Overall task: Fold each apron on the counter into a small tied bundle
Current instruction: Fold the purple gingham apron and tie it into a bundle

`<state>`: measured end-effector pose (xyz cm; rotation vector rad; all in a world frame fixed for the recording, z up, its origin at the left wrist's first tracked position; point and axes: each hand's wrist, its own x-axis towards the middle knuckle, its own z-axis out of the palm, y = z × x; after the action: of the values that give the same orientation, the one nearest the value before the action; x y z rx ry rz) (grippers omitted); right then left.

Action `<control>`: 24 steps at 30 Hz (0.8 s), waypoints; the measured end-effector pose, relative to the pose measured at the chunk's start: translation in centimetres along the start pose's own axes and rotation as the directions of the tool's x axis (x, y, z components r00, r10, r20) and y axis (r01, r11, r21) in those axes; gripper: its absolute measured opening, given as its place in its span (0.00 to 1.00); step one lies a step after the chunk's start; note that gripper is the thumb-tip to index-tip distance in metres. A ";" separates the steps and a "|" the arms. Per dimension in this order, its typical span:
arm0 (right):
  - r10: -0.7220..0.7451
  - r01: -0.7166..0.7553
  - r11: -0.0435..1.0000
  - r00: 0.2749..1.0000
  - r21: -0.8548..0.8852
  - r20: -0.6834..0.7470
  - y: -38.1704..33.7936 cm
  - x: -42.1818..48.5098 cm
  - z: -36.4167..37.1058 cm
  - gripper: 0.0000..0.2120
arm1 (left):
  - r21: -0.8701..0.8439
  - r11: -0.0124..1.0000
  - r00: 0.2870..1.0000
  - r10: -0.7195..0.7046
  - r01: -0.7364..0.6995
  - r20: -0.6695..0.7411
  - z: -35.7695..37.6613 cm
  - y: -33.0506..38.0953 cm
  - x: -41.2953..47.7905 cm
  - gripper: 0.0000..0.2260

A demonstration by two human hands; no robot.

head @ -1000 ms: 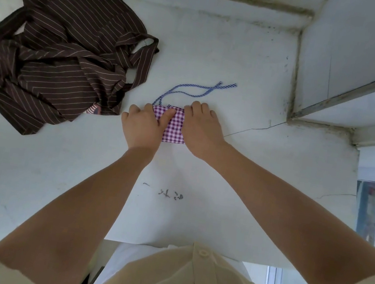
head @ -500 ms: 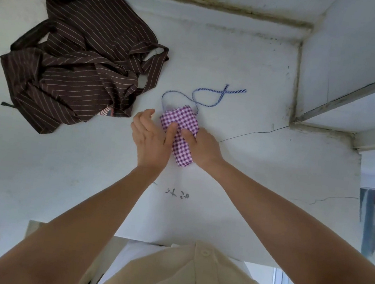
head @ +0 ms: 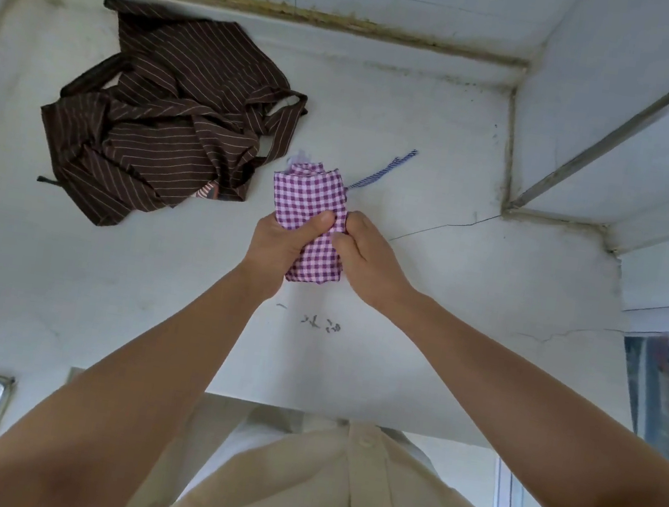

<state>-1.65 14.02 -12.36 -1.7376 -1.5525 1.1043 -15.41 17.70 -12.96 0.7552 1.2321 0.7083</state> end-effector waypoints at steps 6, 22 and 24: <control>0.025 -0.017 0.974 0.999 0.228 -0.033 -0.2 -0.5 -3.5 0.18 | 0.057 0.994 0.974 -0.100 0.090 0.201 -2.6 0.1 -1.2 0.44; 0.098 -0.334 0.797 0.894 0.503 0.438 -1.0 -0.9 -3.6 0.09 | 0.034 0.980 0.907 -0.192 0.194 0.375 -4.0 0.8 -4.2 0.46; 0.107 -0.313 0.820 0.906 0.478 0.410 -0.6 -1.1 -3.8 0.06 | 0.032 0.978 0.906 -0.201 0.204 0.374 -4.1 0.8 -4.5 0.45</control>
<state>1.31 13.50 -9.73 -1.3821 -1.0845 1.8634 -20.29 15.00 -10.50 0.7052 0.9382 0.3734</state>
